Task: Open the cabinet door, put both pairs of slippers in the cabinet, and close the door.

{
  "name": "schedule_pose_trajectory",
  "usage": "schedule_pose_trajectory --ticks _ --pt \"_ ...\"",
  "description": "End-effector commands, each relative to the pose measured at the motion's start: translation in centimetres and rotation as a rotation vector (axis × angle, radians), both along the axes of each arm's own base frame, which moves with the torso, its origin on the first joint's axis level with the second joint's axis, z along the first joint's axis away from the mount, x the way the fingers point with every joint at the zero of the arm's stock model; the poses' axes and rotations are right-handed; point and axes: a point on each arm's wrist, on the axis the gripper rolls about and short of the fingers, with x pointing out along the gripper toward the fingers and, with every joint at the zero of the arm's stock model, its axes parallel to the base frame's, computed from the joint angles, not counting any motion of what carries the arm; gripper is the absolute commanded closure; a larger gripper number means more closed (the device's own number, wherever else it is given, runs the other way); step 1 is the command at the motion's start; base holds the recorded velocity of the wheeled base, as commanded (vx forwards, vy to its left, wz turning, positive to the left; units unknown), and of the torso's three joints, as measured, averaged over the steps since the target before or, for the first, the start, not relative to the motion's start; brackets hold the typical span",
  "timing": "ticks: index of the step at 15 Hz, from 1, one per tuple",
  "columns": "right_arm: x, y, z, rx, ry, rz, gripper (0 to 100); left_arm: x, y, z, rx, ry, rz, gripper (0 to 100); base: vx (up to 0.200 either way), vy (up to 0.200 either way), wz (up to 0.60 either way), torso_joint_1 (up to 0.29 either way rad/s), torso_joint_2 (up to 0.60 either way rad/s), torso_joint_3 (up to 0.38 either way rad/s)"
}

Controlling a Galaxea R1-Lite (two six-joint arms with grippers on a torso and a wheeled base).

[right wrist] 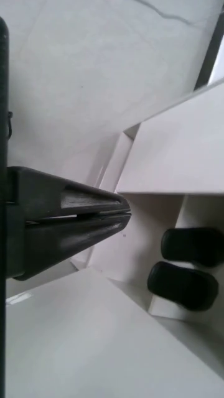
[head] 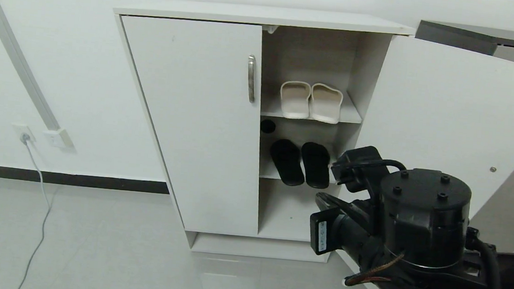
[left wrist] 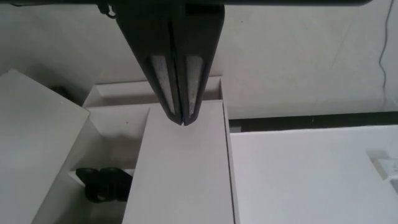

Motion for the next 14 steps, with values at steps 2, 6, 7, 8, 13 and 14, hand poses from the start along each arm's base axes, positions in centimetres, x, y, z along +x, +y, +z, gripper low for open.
schedule_pose_trajectory --ticks 2,6,7,8,13,14 --pt "0.05 0.16 -0.24 -0.006 0.004 0.002 100 0.00 0.00 0.00 0.000 0.000 0.001 100 0.000 0.000 0.00 0.000 0.00 0.000" --pt "-0.01 0.17 -0.30 -0.009 0.006 0.007 100 0.01 0.00 -0.05 0.000 0.001 0.001 100 0.000 0.000 0.00 0.000 0.00 0.000" --pt "-0.01 0.18 -0.30 -0.009 0.007 0.011 100 0.00 0.00 0.00 0.000 0.000 0.001 100 0.000 0.000 0.00 0.007 -0.09 -0.080" --pt "0.03 0.15 -0.31 -0.011 0.007 0.010 100 0.00 0.00 0.00 0.000 0.000 0.001 100 0.000 0.000 0.00 0.007 -0.23 -0.256" --pt "-0.01 0.18 -0.30 -0.009 0.007 0.011 100 0.00 0.00 0.00 0.000 0.000 0.001 100 0.000 0.000 0.00 0.028 -0.37 -0.355" --pt "0.04 0.17 -0.26 -0.008 0.006 0.010 100 0.00 0.00 0.00 0.000 0.000 0.001 100 0.000 0.000 0.00 0.027 -0.49 -0.364"
